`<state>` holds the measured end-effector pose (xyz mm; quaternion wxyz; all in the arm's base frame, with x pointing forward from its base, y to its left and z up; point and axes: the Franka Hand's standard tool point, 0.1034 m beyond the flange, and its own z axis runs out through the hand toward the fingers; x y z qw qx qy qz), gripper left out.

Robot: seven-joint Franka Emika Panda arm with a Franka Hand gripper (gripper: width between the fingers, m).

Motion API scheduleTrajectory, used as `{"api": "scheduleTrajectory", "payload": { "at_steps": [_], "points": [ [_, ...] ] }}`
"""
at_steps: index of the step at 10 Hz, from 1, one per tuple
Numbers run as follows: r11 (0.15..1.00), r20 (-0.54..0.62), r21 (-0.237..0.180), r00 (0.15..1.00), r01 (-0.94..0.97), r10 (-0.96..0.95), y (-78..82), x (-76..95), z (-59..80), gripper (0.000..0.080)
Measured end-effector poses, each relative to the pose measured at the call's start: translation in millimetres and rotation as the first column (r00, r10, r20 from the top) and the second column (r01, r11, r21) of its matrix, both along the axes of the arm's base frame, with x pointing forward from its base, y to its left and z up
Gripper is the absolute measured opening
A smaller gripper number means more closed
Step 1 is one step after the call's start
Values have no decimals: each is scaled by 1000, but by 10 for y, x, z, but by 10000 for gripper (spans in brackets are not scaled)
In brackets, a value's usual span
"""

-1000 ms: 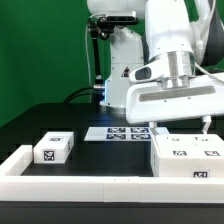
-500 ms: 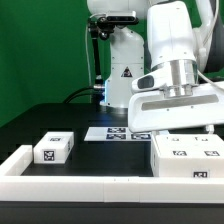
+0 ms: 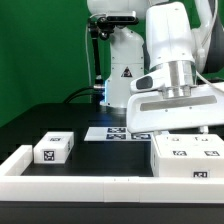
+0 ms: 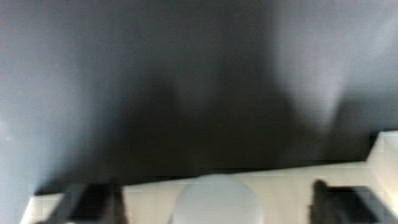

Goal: Assemble cabinet

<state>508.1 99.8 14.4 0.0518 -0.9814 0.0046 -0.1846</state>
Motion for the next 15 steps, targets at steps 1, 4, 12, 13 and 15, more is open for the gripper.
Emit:
{"api": "scheduleTrajectory", "payload": {
  "at_steps": [1, 4, 12, 13, 15],
  "points": [
    [1000, 0, 0, 1000, 0, 0, 0, 0, 0, 248],
    [1000, -1, -2, 1000, -2, 2, -9, -5, -3, 218],
    [999, -158, 35, 987, 6, 0, 28, 12, 485, 220],
    [997, -203, 53, 978, 53, -41, 59, 51, 654, 220],
    [995, -219, 47, 973, 87, -74, 77, -73, 515, 220]
  ]
}}
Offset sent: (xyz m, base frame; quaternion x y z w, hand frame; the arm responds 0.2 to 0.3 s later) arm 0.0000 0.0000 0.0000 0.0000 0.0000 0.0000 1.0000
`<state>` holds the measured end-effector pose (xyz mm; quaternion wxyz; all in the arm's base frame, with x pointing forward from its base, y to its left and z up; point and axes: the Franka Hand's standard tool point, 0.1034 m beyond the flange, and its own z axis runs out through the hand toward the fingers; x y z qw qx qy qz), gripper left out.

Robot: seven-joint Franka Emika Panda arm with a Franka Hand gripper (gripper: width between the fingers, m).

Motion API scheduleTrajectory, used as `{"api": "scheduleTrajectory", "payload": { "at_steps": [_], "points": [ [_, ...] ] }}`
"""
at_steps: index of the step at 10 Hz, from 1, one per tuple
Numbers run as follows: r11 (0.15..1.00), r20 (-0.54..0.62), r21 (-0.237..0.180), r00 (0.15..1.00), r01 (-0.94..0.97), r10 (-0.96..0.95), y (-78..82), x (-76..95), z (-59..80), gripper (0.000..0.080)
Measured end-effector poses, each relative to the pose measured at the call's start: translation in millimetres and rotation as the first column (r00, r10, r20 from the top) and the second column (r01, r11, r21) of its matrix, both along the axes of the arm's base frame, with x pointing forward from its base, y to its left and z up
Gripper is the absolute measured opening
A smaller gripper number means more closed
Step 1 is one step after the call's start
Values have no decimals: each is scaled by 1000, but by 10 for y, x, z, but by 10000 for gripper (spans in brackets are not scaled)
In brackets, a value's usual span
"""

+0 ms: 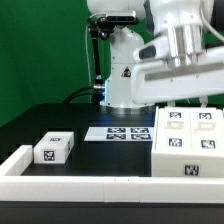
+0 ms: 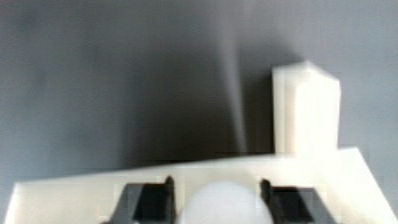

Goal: Assemble cabinet

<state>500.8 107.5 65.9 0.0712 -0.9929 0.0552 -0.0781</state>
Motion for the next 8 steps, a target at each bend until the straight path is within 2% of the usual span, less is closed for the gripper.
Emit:
{"api": "scheduleTrajectory", "payload": {
  "at_steps": [3, 5, 6, 7, 8],
  "points": [
    [1000, -19, 2, 1000, 0, 0, -1, -4, 7, 222],
    [1000, -105, 24, 994, -8, 11, -7, 146, 329, 222],
    [1000, -152, 20, 988, 23, -20, 1, 205, 423, 222],
    [999, -176, 9, 983, 44, -41, 34, 216, 451, 222],
    [999, -168, 8, 985, 38, -36, 0, 209, 417, 222]
  ]
}}
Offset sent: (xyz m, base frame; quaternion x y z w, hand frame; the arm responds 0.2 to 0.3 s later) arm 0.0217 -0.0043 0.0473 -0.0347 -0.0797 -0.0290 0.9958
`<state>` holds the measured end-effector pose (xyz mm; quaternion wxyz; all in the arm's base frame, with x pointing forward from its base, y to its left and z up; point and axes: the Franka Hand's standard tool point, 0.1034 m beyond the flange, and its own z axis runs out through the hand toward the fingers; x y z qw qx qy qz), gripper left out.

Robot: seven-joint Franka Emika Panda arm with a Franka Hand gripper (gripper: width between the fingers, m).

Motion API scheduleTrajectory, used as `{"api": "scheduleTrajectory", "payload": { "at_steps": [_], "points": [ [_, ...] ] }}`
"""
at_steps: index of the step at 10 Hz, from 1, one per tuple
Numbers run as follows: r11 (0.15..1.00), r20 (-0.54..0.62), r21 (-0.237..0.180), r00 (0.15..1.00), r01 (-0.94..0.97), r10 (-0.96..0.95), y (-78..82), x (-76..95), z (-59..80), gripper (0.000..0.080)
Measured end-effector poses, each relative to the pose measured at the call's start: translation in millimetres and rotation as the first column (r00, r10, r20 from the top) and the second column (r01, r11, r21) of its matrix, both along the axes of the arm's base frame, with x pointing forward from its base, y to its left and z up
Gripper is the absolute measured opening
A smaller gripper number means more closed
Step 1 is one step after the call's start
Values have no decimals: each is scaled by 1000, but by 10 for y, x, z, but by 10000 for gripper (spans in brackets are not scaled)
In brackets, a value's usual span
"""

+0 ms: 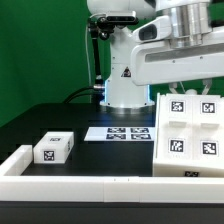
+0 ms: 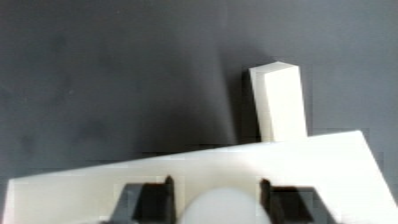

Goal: Assemble cabinet

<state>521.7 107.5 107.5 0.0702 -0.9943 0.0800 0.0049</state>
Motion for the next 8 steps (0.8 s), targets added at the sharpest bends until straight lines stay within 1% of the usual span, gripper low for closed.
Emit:
{"api": "scheduleTrajectory", "payload": {
  "at_steps": [3, 4, 5, 6, 7, 8],
  "points": [
    [1000, -6, 0, 1000, -4, 4, 0, 0, 11, 222],
    [1000, -49, 4, 998, -25, 25, -11, 18, 113, 222],
    [999, -73, 11, 996, -44, 45, -39, 127, 227, 222],
    [998, -90, 20, 994, -54, 56, -54, 264, 306, 222],
    [998, -102, 24, 993, -54, 57, -51, 339, 320, 222],
    [998, -102, 23, 993, -53, 56, -54, 335, 296, 222]
  ]
}}
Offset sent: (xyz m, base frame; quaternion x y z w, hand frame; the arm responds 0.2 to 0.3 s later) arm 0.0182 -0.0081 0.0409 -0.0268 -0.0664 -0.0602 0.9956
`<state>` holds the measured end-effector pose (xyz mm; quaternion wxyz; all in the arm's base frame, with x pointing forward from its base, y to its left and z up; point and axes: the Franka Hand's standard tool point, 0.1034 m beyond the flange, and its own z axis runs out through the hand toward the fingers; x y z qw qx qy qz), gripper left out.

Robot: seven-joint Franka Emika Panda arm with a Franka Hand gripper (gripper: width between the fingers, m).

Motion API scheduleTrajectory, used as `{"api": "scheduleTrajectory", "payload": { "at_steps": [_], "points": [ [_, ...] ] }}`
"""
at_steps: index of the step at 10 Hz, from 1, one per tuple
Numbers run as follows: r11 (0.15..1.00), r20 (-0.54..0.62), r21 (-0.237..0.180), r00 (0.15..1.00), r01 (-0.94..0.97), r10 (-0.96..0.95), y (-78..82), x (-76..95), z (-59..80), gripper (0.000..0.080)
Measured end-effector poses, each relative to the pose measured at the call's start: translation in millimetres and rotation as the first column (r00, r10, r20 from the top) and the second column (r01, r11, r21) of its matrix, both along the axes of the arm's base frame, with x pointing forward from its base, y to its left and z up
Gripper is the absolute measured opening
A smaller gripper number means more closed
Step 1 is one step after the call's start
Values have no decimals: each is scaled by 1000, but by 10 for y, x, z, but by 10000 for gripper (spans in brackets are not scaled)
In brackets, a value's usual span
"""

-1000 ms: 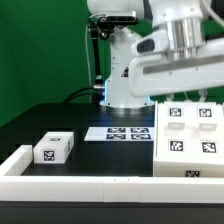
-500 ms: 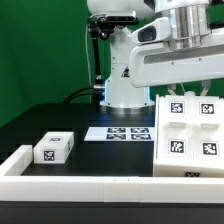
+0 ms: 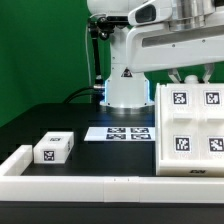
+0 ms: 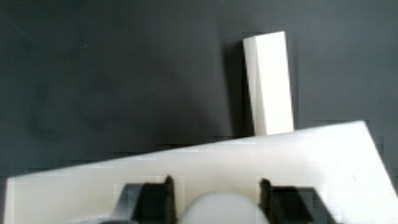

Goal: Assemble cabinet

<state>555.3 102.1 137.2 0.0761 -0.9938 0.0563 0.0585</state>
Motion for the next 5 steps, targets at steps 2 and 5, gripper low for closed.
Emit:
{"api": "scheduleTrajectory", "payload": {
  "at_steps": [2, 5],
  "points": [
    [1000, -4, 0, 1000, 0, 0, -2, -12, -17, 222],
    [1000, -64, 6, 998, -12, 12, -31, -79, 84, 222]
  ]
}}
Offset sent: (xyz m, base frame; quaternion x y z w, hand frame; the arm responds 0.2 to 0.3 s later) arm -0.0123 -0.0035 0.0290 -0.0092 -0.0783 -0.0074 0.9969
